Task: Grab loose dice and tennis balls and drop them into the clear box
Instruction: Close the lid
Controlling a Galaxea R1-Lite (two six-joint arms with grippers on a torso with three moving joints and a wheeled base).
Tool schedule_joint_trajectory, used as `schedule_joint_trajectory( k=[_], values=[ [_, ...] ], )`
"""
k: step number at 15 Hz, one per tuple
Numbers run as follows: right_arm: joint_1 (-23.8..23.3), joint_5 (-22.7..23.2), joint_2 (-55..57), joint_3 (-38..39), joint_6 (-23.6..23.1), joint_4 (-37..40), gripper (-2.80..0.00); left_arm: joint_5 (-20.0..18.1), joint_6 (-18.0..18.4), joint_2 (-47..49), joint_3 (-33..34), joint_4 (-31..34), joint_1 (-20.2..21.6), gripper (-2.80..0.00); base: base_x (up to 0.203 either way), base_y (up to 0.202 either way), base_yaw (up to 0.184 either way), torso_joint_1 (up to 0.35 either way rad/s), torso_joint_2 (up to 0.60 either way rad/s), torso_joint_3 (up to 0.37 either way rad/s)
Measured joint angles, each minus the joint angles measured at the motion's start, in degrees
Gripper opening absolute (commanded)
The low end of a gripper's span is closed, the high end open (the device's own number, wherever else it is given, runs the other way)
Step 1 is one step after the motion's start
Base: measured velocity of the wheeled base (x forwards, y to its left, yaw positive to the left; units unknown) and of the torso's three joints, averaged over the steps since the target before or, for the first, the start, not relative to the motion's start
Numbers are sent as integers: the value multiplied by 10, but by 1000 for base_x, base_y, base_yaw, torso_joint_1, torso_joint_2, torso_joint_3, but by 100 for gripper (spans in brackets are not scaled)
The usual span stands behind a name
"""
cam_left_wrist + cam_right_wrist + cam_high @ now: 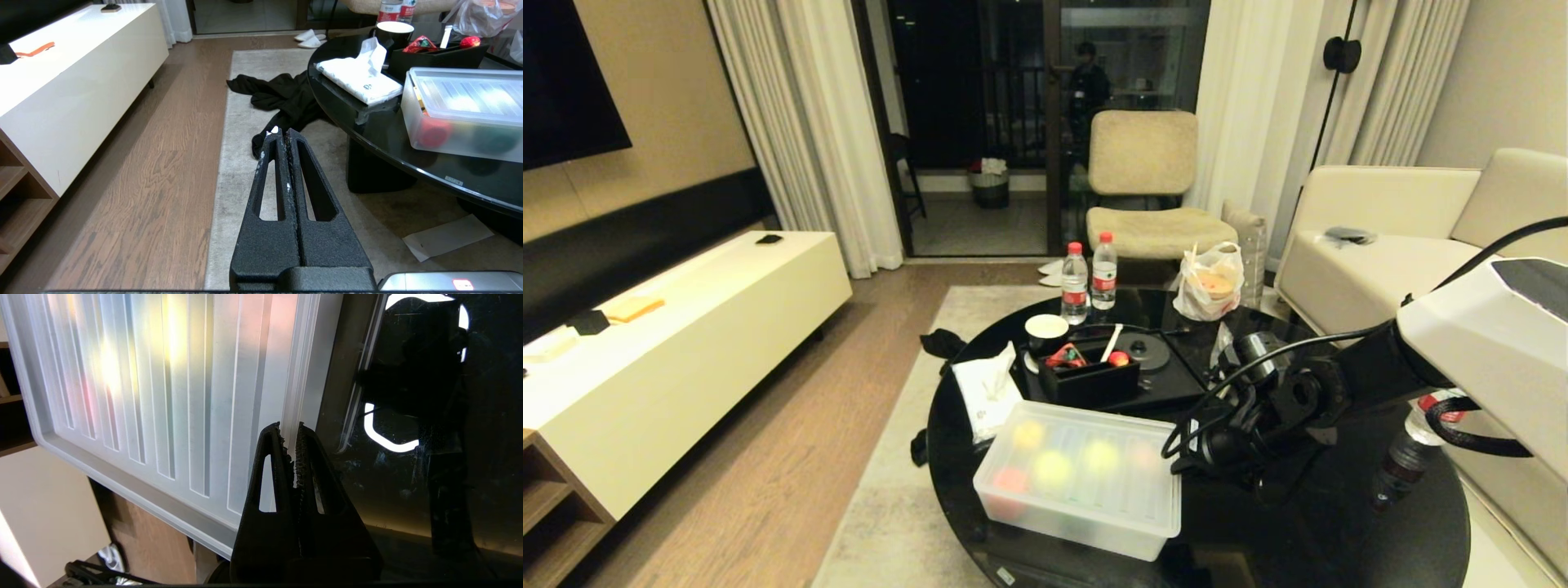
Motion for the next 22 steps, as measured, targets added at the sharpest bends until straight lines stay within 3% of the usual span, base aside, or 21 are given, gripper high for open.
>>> schedule_joint_trajectory(
  k=[8,22],
  values=[
    [8,-24,6,0,-2,1,-280,0,0,0,0,0,0,-280,0,0,0,0,0,0],
    [8,-26,-15,-3,-2,-10,-280,0,0,0,0,0,0,-280,0,0,0,0,0,0]
  ],
)
